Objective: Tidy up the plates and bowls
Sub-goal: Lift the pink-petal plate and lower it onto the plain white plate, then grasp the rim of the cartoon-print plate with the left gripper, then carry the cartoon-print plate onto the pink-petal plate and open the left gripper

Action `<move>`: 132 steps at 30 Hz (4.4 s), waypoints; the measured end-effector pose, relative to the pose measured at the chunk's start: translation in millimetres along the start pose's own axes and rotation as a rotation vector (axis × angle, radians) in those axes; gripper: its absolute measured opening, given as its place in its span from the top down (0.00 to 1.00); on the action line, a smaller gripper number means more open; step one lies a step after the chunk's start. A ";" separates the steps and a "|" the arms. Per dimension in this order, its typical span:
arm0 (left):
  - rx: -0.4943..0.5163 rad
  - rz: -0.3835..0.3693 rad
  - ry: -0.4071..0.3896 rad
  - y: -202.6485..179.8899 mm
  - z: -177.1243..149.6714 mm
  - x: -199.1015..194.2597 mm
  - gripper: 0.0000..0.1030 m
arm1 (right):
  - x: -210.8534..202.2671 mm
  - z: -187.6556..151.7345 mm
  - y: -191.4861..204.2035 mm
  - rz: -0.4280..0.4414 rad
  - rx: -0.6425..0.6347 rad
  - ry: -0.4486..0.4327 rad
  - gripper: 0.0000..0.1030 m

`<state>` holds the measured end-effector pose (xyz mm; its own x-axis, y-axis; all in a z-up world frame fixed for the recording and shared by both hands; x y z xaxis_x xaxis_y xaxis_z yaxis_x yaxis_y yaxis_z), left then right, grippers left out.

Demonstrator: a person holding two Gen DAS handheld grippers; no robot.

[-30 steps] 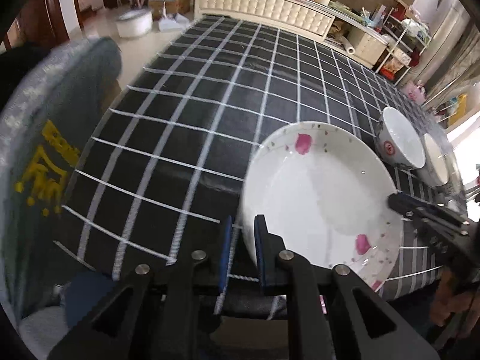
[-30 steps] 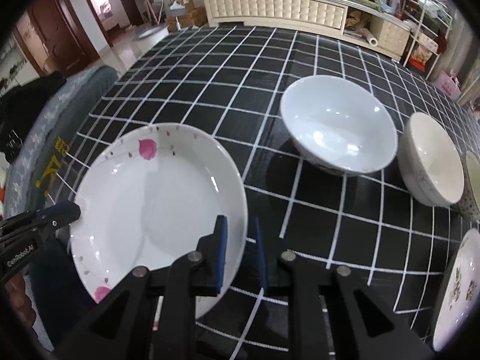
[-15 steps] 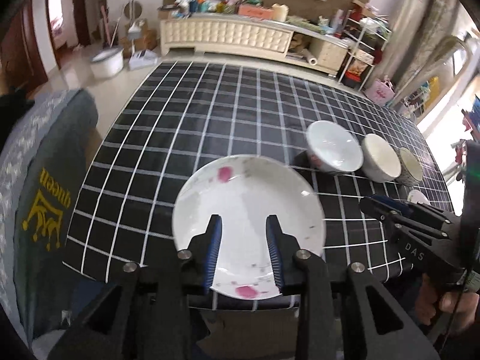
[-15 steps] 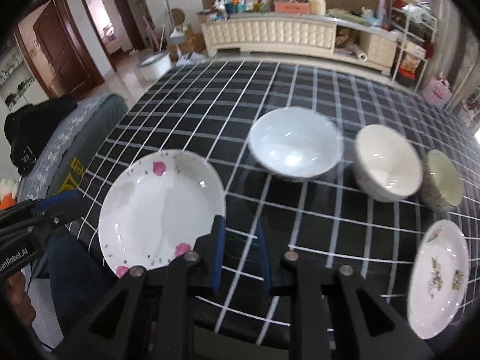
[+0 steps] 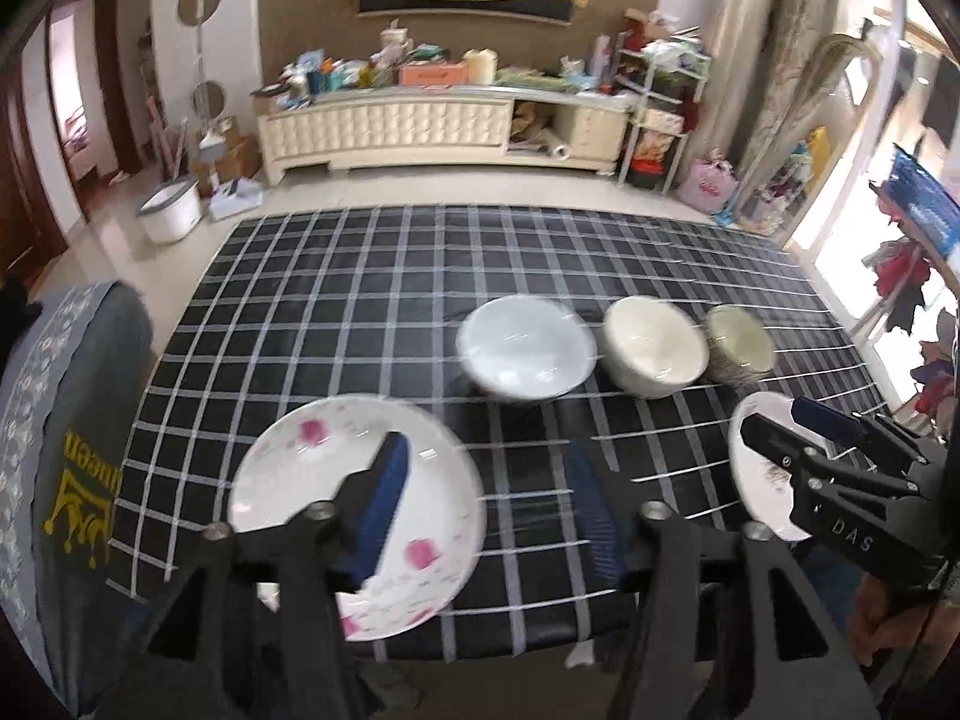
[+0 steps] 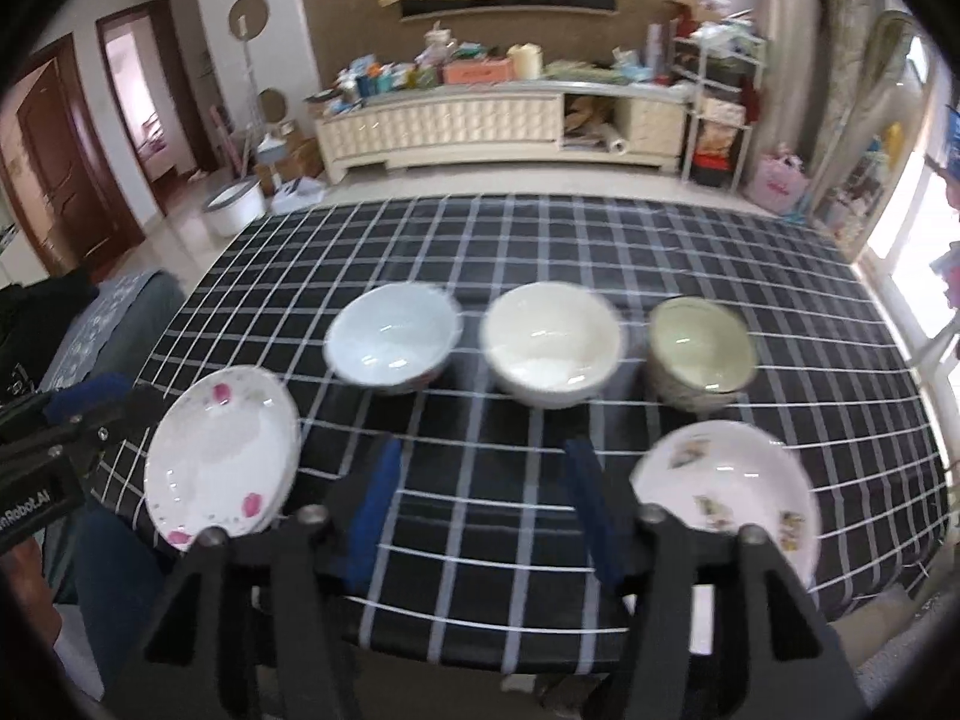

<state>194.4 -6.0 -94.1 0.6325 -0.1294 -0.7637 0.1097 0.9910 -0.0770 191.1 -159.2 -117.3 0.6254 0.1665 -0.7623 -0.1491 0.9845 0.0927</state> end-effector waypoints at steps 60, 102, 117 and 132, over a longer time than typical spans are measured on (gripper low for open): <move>0.255 -0.174 0.407 -238.8 -63.7 203.2 0.84 | 74.2 -85.5 -232.1 -0.063 0.242 0.280 0.60; 0.003 -0.039 0.210 -41.6 -30.1 82.2 0.85 | 54.2 -10.8 -60.7 0.056 0.045 0.156 0.68; -0.191 0.084 0.192 99.8 -57.2 49.8 0.85 | 84.4 -3.7 88.6 0.190 -0.146 0.206 0.68; -0.288 0.120 0.247 164.2 -87.3 63.6 0.85 | 118.2 -20.2 160.2 0.195 -0.261 0.289 0.68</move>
<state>185.7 151.6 -211.2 0.4203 -0.0346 -0.9067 -0.1951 0.9725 -0.1275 225.7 17.1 -205.6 0.3317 0.2893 -0.8979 -0.4556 0.8826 0.1160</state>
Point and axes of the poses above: each gripper's, at about its wrist camera, not at the fingertips, and x roughly the way its jaws point, y to its left, z to its top, the point moved 7 cm from there along x, roughly the way its jaws point, and after that the axes turned 1 degree about x, right-handed, at the moved point
